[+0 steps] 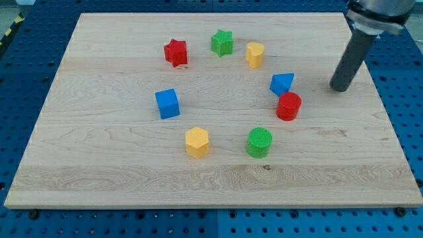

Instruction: Move the blue triangle vertically below the green star

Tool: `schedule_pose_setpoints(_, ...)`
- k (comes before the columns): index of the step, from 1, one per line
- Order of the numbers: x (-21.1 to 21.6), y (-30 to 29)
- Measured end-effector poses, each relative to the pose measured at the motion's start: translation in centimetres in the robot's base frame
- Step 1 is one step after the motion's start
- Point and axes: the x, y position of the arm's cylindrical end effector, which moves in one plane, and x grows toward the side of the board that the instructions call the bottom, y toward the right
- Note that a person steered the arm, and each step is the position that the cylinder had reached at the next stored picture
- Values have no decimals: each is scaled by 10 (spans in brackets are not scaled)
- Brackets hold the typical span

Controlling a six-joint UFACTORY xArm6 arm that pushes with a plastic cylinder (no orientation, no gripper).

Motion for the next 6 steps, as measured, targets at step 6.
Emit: schedule_pose_setpoints(6, -23, -165)
